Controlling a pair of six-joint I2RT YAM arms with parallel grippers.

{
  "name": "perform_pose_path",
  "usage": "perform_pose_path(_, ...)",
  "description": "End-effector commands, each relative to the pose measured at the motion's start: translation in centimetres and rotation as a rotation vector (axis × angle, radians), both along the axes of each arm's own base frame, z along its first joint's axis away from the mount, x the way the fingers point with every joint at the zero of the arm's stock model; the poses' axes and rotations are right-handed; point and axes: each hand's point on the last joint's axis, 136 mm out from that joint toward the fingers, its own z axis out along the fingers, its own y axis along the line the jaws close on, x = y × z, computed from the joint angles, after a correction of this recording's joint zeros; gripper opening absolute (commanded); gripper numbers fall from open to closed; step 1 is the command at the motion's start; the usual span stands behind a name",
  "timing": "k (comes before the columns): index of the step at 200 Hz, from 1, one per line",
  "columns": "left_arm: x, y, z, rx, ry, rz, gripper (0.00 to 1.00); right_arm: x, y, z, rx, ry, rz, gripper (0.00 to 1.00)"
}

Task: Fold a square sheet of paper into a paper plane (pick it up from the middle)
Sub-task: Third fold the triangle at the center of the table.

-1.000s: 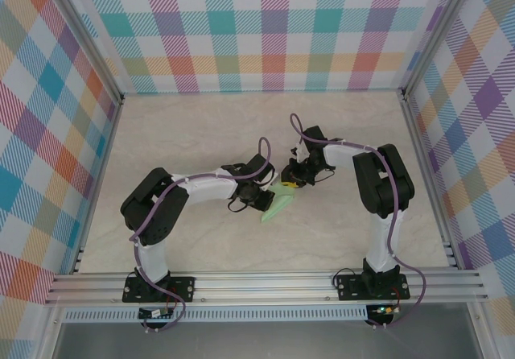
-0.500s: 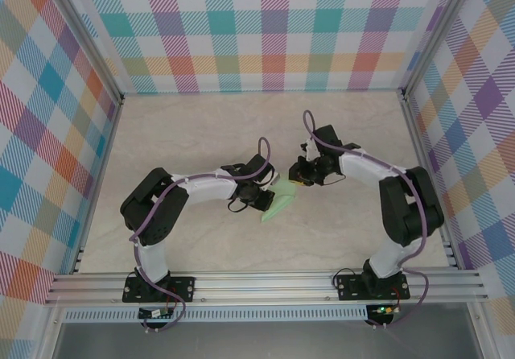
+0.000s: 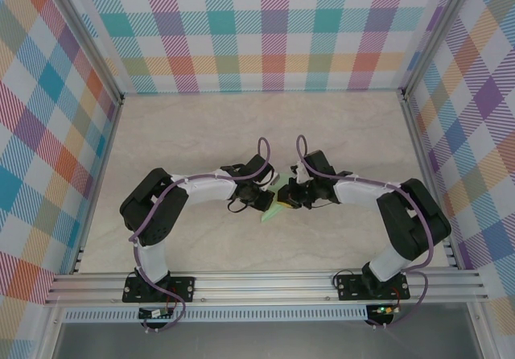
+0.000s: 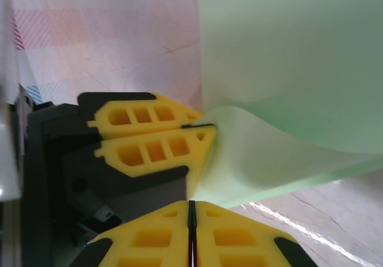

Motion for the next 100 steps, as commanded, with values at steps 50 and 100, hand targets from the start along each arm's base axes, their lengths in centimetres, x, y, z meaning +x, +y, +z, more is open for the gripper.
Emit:
perform_pose_path(50, -0.1, 0.9, -1.2, 0.027, 0.031, 0.023, 0.08, 0.1, 0.5, -2.4, -0.008, 0.04, -0.02, 0.09)
perform_pose_path(100, -0.3, 1.2, -1.5, 0.041, 0.036, 0.023, 0.08, -0.4, -0.2, -4.2, -0.061, 0.072, -0.024, 0.09)
